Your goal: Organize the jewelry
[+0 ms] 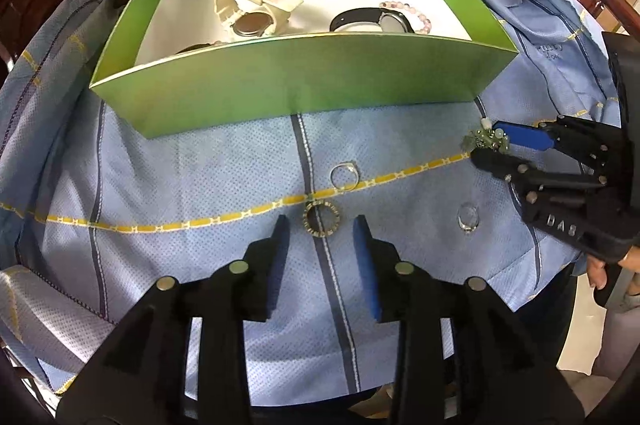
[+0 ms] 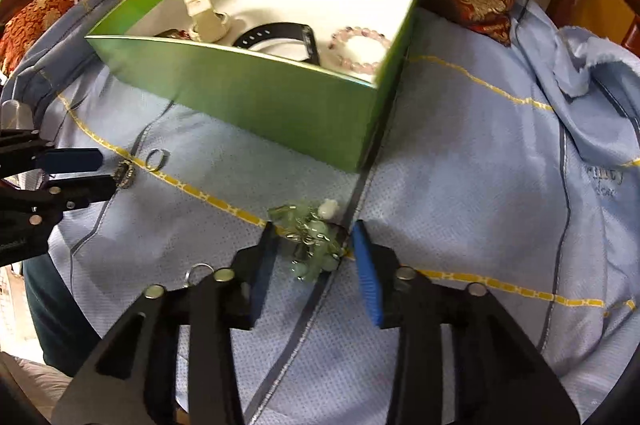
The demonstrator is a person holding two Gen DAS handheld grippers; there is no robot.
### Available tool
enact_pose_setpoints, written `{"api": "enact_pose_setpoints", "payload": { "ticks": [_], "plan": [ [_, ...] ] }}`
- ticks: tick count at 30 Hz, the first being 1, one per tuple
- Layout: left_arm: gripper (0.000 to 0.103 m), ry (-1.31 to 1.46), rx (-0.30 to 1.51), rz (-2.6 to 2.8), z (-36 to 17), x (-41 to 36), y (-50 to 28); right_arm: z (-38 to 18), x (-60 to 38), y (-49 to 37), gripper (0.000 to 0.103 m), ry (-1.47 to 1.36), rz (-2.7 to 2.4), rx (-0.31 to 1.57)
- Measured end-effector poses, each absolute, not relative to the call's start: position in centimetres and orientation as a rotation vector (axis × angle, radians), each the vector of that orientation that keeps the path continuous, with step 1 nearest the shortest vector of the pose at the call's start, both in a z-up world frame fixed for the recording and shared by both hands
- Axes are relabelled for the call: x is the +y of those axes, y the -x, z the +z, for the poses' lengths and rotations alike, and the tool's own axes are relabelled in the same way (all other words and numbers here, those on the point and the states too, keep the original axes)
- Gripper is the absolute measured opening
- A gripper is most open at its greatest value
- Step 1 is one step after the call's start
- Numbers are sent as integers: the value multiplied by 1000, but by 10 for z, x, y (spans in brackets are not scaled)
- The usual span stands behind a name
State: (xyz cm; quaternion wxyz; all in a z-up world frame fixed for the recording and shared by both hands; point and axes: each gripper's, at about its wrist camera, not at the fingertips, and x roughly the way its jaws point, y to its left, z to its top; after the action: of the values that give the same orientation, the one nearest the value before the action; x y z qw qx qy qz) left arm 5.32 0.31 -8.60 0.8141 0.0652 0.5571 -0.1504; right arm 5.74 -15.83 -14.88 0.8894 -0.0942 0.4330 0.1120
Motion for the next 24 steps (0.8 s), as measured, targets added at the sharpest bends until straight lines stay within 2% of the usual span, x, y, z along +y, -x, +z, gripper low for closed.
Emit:
{"api": "enact_pose_setpoints", "payload": {
  "ticks": [6,7,8,9,10,12,24],
  "plan": [
    [33,-164,1207,-334,-96,-11,-59,-152,-156,-55,43,219,221,881],
    [30,-182,1198,-324,-98,-12,-58,-153,-155,-54,43,219,220,879],
    [22,-189,1200,-318,-100,-13,-59,-154,-155,-53,41,220,219,879],
    [21,-180,1197,-322,-101,-12,-59,-153,-155,-53,31,222,219,878],
    [14,-174,1198,-324,-101,-10,-59,-153,-155,-52,26,216,231,882],
    [8,-168,1199,-322,-101,-7,-59,-152,-158,-55,26,206,244,892],
    [8,-137,1154,-310,-77,16,-50,-126,-162,-43,26,181,266,849]
  ]
}}
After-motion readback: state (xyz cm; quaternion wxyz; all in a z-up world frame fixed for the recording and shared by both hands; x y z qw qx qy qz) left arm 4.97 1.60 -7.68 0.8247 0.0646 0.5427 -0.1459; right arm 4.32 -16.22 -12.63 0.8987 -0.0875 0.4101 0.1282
